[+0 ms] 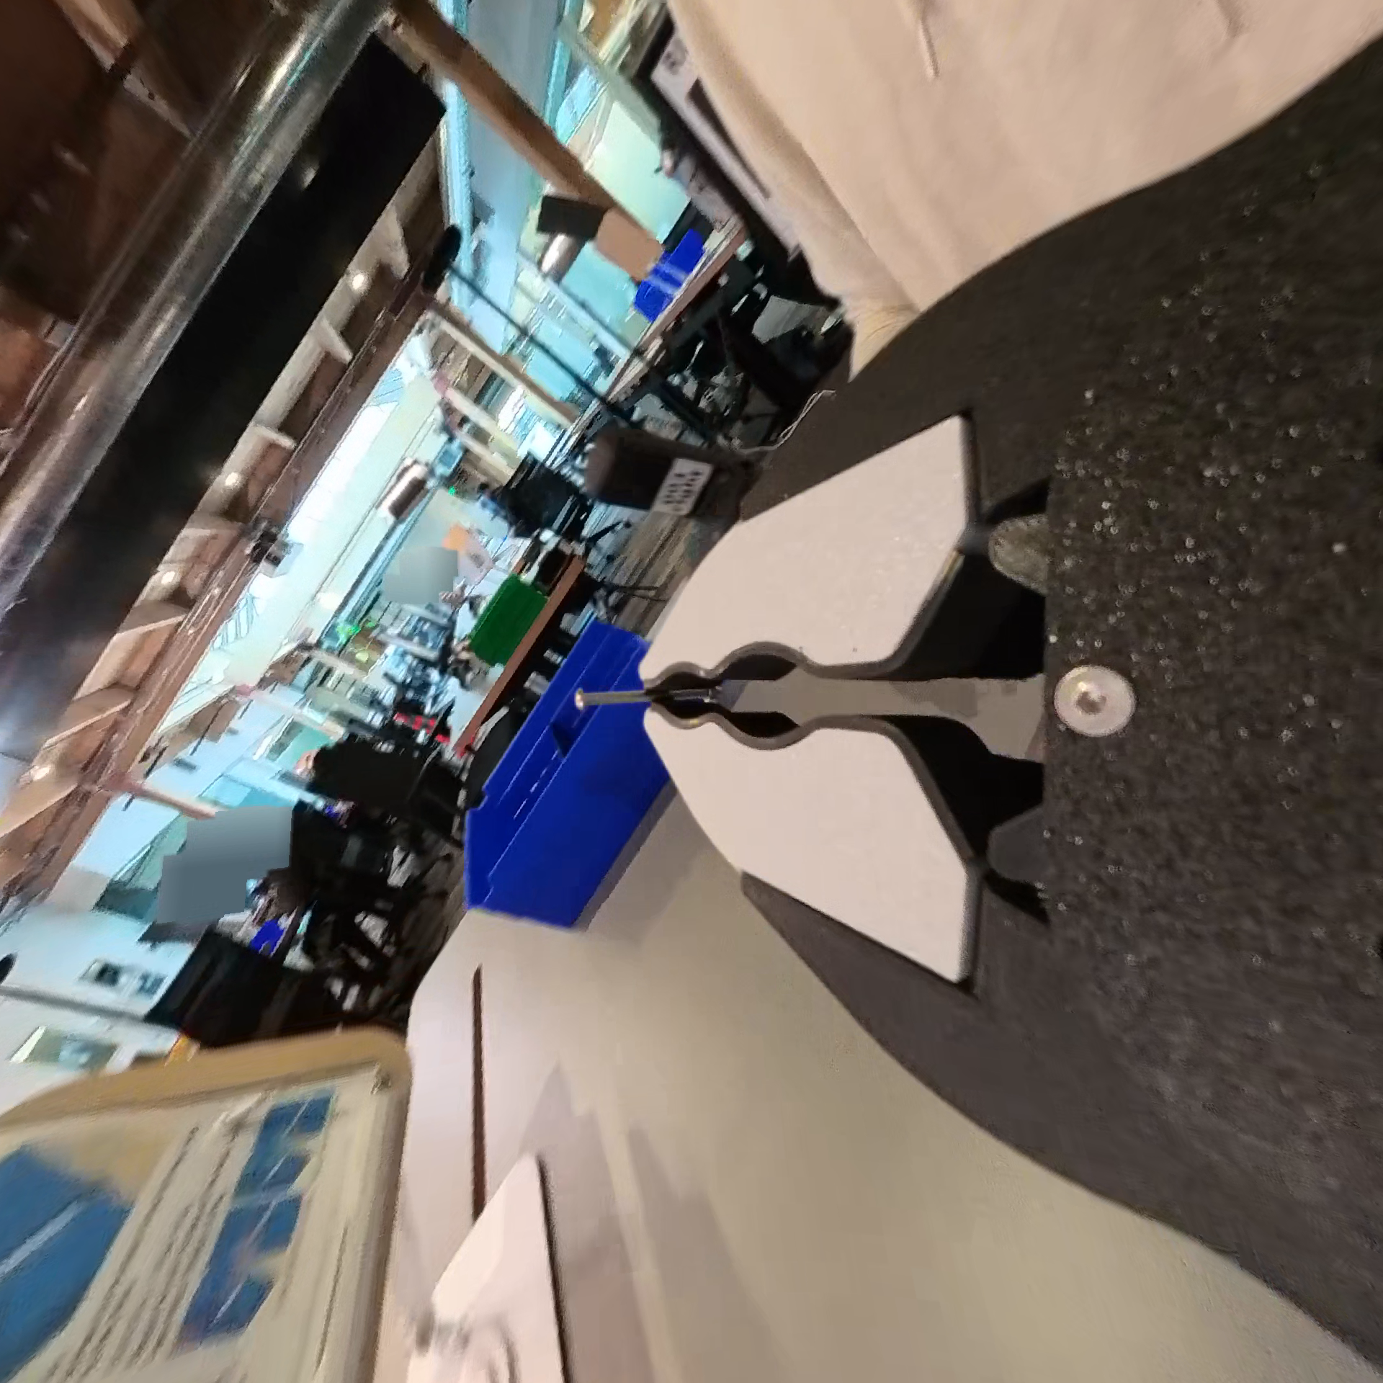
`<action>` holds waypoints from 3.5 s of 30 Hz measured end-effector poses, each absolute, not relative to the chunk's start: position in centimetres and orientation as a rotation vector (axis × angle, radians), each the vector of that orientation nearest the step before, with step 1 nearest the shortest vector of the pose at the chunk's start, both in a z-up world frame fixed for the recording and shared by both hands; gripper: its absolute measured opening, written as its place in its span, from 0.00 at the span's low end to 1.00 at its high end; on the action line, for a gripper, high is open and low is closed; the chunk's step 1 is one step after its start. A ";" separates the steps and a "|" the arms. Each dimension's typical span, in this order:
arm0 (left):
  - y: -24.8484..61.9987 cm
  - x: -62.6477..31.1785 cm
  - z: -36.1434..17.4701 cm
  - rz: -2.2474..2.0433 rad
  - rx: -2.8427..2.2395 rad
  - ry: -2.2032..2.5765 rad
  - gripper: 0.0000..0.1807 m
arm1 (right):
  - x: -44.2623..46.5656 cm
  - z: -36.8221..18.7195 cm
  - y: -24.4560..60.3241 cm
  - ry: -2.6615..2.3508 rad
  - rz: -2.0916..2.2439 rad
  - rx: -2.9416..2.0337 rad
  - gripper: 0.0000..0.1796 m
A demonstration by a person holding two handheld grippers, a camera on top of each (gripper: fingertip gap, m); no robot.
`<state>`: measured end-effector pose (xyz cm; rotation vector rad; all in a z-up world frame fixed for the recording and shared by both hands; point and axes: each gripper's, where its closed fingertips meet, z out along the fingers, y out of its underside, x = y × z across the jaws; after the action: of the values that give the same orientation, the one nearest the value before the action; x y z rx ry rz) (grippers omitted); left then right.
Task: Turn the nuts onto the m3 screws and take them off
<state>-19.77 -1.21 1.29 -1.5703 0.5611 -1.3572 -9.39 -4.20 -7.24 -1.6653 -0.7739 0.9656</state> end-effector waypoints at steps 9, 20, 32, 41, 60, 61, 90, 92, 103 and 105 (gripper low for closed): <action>-4.2 -11.8 -1.3 -1.486 -1.557 0.748 0.01 | -10.5 -0.1 -4.3 -0.709 1.324 -1.541 0.04; -6.2 -9.8 -2.2 -1.517 -1.549 0.846 0.01 | -11.0 -1.1 -5.1 -0.763 1.362 -1.551 0.02; -6.2 -8.9 -4.3 -1.397 -1.661 0.910 0.07 | -10.9 -2.5 -4.8 -0.901 1.295 -1.622 0.01; -5.3 -10.3 -5.1 -1.170 -1.714 0.968 0.11 | -10.0 -2.2 -5.0 -0.965 1.274 -1.618 0.02; -6.5 -10.6 -2.3 -1.359 -1.506 0.877 0.01 | -10.8 -1.3 -6.4 -0.880 1.463 -1.526 0.08; -6.4 -10.9 -2.0 -1.375 -1.493 0.858 0.01 | -10.4 -1.5 -6.2 -0.859 1.445 -1.531 0.08; -6.8 -12.0 -3.3 -1.263 -1.560 0.949 0.11 | -11.0 -4.2 -7.1 -1.017 1.258 -1.575 0.03; -7.0 -12.2 -3.4 -1.207 -1.563 0.998 0.11 | -10.8 -5.0 -7.2 -1.095 1.205 -1.605 0.03; -8.3 -11.3 -4.5 -1.125 -1.561 1.143 0.11 | -11.0 -5.7 -8.5 -1.301 1.108 -1.597 0.03; -8.3 -11.3 -4.4 -1.139 -1.560 1.133 0.10 | -10.9 -5.8 -8.5 -1.309 1.092 -1.596 0.03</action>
<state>-11.34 -8.30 -4.40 -1.5602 1.1327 -1.1393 -10.93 -8.53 -5.76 -1.5955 -1.3093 1.0919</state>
